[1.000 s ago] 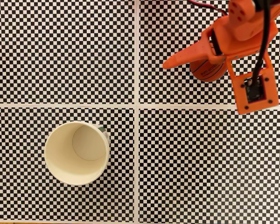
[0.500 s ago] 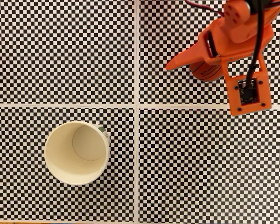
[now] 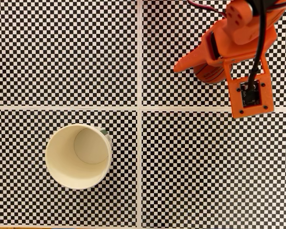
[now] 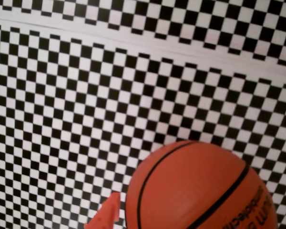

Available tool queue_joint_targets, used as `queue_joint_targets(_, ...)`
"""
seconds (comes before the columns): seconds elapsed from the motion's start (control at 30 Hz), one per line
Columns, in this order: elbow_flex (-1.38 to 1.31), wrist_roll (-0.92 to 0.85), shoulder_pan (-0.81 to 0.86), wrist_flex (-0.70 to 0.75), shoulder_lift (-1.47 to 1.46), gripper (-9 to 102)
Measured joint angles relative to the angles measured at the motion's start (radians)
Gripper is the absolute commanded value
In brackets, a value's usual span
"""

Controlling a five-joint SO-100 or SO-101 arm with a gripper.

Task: Grasp basketball and place into cup.

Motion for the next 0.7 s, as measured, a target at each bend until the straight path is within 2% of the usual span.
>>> queue_joint_targets(0.17,0.014,0.017,0.000,-0.020,-0.011,48)
queue_joint_targets(0.53,0.028,0.038,0.011,-0.021,-0.008,20)
queue_joint_targets(0.7,0.029,0.054,0.018,-0.021,-0.005,17)
